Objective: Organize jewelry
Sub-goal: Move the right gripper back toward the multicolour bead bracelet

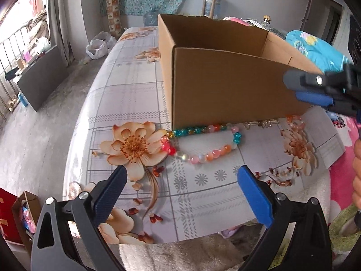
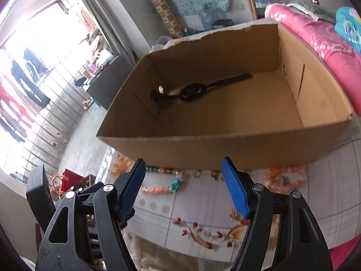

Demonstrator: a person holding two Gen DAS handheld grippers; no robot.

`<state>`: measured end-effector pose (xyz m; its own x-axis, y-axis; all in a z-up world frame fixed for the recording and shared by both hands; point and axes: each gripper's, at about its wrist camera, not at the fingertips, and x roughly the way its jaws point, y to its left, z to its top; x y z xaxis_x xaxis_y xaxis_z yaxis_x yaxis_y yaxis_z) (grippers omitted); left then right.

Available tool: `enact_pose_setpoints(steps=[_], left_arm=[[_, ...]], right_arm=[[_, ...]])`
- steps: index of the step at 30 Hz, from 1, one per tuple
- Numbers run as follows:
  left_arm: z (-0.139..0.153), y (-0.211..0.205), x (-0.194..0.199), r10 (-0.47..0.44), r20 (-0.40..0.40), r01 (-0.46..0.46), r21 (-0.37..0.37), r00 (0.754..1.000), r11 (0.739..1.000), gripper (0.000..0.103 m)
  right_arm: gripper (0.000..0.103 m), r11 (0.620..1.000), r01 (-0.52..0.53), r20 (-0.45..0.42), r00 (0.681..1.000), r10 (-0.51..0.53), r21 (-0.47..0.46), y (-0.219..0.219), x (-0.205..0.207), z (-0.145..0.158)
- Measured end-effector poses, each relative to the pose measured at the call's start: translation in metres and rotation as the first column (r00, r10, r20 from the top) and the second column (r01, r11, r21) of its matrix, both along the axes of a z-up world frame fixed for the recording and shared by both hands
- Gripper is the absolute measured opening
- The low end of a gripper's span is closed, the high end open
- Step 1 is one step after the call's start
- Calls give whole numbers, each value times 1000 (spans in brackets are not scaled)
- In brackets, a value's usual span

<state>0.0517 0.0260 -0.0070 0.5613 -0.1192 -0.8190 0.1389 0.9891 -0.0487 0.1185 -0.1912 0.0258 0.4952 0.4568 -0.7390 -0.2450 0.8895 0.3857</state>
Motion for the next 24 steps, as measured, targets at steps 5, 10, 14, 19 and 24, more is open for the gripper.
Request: enact_pose_setpoints(steps=[5, 10, 14, 19, 24], left_arm=[[-3, -7, -1, -23, 4, 23, 4, 1000, 1000, 96], [-11, -17, -4, -57, -3, 57, 7, 998, 998, 96], [-16, -20, -5, -68, -15, 68, 3, 998, 998, 96], [-25, -21, -2, -58, -49, 58, 12, 997, 998, 96], [-31, -26, 2, -46, -61, 48, 29, 997, 998, 96]], right_arm=[[68, 1000, 13, 10, 1000, -13, 14, 3, 8, -1], [68, 1000, 26, 38, 999, -26, 10, -2, 0, -4], [85, 997, 56, 70, 996, -53, -46, -16, -19, -4], [95, 974, 115, 48, 993, -108, -194, -35, -40, -15], [95, 944, 128, 44, 992, -120, -306, -37, -50, -23]])
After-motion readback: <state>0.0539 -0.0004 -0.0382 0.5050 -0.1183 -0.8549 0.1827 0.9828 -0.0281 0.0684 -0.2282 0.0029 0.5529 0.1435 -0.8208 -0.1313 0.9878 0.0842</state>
